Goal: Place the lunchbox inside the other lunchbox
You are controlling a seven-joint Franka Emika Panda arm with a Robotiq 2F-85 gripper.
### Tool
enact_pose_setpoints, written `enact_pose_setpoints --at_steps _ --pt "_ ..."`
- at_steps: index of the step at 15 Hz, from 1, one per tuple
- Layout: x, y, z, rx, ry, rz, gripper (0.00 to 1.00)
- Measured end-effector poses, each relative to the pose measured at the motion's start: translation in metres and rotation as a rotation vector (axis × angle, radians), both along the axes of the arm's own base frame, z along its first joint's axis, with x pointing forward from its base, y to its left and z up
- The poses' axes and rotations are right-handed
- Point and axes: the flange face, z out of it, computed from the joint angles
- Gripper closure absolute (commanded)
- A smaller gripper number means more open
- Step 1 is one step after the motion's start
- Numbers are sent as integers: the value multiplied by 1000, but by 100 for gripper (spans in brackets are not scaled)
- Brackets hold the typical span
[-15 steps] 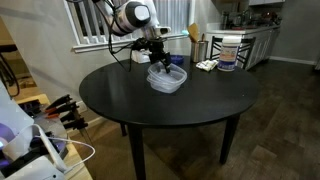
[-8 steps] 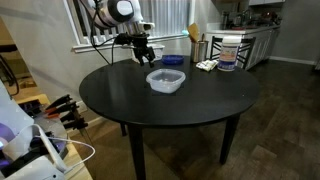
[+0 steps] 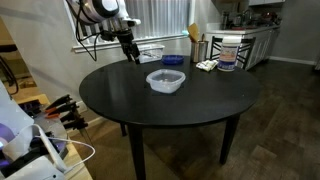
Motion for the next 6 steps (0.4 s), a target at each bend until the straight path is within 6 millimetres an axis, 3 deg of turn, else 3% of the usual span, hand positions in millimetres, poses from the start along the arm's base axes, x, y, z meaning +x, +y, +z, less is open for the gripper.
enact_pose_setpoints --at_steps 6 --pt "-7 4 5 -8 -13 -48 0"
